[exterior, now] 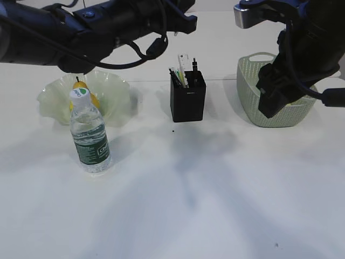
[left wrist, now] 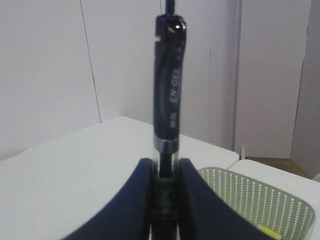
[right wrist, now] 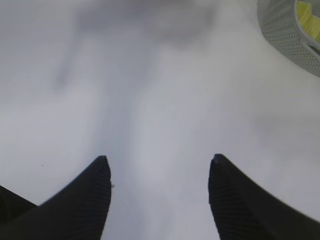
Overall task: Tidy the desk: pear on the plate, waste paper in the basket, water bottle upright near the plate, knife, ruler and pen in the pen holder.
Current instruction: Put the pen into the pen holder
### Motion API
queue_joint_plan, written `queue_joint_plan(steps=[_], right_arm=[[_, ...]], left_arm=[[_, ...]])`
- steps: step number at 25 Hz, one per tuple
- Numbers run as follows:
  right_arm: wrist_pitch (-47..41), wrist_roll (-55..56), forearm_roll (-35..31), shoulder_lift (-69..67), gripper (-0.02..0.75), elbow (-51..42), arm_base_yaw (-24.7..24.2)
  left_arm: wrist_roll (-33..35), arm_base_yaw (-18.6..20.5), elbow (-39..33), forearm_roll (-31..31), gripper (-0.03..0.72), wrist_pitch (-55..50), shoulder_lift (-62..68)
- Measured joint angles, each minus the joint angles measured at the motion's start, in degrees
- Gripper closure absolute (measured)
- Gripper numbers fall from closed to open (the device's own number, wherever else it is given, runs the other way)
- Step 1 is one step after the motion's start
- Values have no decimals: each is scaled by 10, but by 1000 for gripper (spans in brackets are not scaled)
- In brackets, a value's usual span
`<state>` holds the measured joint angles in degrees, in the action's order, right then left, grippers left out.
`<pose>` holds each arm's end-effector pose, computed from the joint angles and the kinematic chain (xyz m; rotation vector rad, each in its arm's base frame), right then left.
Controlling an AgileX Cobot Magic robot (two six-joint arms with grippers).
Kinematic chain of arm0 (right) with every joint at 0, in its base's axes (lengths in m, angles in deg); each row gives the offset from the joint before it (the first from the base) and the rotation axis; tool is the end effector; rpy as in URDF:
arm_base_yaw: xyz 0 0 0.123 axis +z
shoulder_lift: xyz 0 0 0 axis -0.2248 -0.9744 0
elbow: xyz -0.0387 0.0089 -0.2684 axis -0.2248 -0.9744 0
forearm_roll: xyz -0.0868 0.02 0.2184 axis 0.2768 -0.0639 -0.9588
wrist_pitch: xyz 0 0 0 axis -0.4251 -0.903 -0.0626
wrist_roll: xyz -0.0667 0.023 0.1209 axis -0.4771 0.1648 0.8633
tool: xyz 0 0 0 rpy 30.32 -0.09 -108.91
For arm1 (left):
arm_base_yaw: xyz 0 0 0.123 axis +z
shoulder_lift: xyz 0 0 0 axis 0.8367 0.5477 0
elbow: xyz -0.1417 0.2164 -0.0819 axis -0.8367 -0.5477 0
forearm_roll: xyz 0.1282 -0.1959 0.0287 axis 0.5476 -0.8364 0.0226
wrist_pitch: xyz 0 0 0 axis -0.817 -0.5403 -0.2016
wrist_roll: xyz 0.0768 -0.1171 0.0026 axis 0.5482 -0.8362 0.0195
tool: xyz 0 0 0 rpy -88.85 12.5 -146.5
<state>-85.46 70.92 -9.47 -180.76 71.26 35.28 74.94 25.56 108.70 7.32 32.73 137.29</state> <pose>0.2955 0.1129 0.2672 -0.8544 2.7356 -0.0447 0.4075 -0.2758 0.2809 0.5722 1.4181 -0.5411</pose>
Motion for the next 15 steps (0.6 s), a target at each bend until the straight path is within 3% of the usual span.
queue_joint_plan(steps=[15], right_arm=[[0, 0, 1, 0, 277, 0, 0]], left_arm=[[-5, -1, 48, -32, 617, 42, 101]])
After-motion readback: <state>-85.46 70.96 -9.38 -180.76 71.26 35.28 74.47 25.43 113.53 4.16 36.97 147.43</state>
